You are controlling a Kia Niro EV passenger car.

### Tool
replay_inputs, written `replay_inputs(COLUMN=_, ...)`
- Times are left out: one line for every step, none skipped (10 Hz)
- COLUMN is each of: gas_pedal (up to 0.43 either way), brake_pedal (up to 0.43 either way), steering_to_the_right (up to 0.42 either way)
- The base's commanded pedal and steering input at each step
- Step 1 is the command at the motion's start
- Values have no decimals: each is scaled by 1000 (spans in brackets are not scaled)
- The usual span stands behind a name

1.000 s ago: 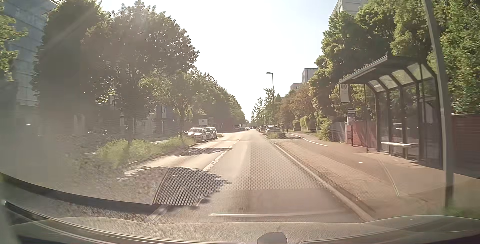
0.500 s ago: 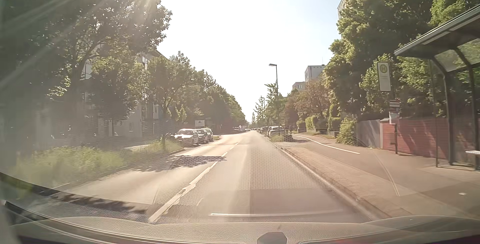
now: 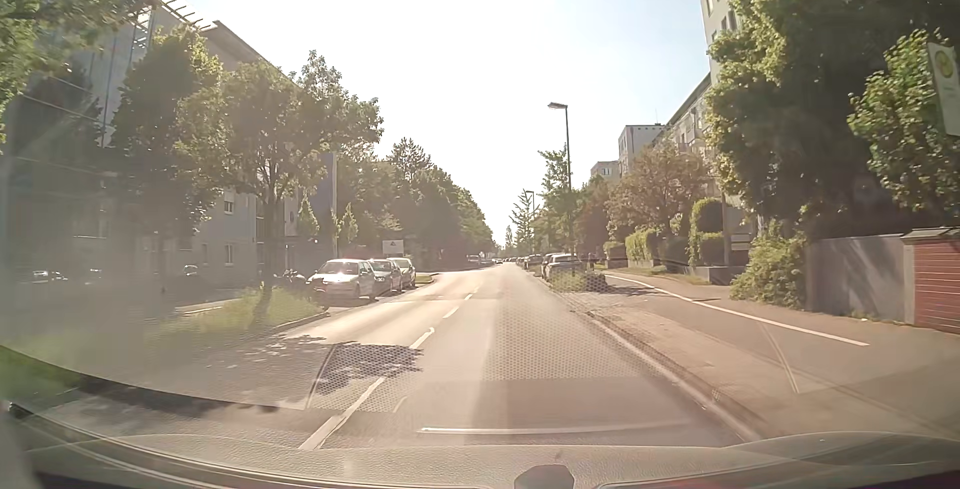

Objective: Follow the waypoints while adhering to traffic rules and regulations

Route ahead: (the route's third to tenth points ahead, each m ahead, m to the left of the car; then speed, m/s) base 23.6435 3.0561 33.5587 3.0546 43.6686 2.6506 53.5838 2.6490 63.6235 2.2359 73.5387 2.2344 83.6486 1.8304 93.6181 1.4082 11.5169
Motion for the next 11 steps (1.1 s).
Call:
replay_inputs(gas_pedal=150, brake_pedal=0, steering_to_the_right=-7)
replay_inputs(gas_pedal=150, brake_pedal=0, steering_to_the_right=-8)
replay_inputs(gas_pedal=150, brake_pedal=0, steering_to_the_right=-7)
replay_inputs(gas_pedal=150, brake_pedal=0, steering_to_the_right=-7)
replay_inputs(gas_pedal=150, brake_pedal=0, steering_to_the_right=-7)
replay_inputs(gas_pedal=150, brake_pedal=0, steering_to_the_right=-6)
replay_inputs(gas_pedal=150, brake_pedal=0, steering_to_the_right=-5)
replay_inputs(gas_pedal=150, brake_pedal=0, steering_to_the_right=-4)
replay_inputs(gas_pedal=150, brake_pedal=0, steering_to_the_right=-3)
replay_inputs(gas_pedal=150, brake_pedal=0, steering_to_the_right=-2)
replay_inputs(gas_pedal=150, brake_pedal=0, steering_to_the_right=-2)
